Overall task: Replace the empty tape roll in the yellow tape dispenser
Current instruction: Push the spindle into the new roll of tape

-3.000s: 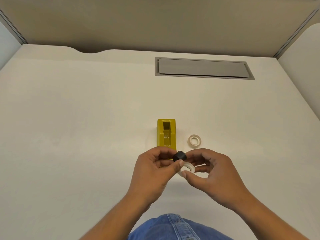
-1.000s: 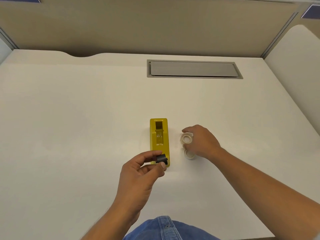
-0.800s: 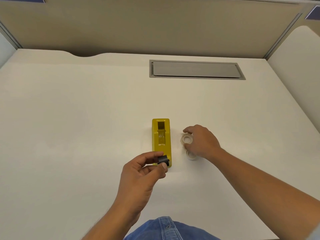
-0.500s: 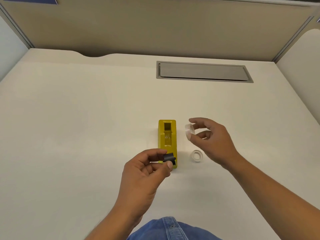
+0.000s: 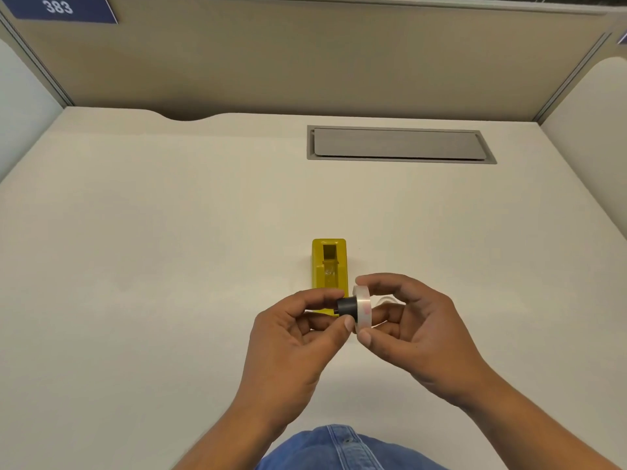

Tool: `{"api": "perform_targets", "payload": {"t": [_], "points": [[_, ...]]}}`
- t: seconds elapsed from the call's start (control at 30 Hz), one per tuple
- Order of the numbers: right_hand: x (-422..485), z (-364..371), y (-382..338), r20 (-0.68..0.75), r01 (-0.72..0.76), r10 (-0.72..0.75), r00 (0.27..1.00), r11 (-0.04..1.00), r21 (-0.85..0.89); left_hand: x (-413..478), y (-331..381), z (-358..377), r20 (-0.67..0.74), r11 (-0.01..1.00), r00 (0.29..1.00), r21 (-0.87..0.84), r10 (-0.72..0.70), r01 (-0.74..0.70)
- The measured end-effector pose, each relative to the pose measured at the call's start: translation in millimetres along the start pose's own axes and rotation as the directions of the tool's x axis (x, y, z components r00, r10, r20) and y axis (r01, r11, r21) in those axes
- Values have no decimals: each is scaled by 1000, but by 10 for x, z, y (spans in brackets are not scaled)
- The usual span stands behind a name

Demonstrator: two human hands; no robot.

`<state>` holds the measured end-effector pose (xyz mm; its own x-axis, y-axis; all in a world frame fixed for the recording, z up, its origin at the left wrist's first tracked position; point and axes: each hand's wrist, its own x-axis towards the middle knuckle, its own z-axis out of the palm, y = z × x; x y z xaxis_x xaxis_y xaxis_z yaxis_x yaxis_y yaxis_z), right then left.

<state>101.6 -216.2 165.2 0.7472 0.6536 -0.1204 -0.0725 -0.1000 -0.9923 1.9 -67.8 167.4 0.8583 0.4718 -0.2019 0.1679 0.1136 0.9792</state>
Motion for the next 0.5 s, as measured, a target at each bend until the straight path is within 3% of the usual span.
{"api": "perform_targets", "payload": {"t": [0.5], "points": [[-6, -27, -39, 11, 46, -44, 999, 987, -153, 42, -3, -43, 68, 999, 998, 42, -9, 6]]}}
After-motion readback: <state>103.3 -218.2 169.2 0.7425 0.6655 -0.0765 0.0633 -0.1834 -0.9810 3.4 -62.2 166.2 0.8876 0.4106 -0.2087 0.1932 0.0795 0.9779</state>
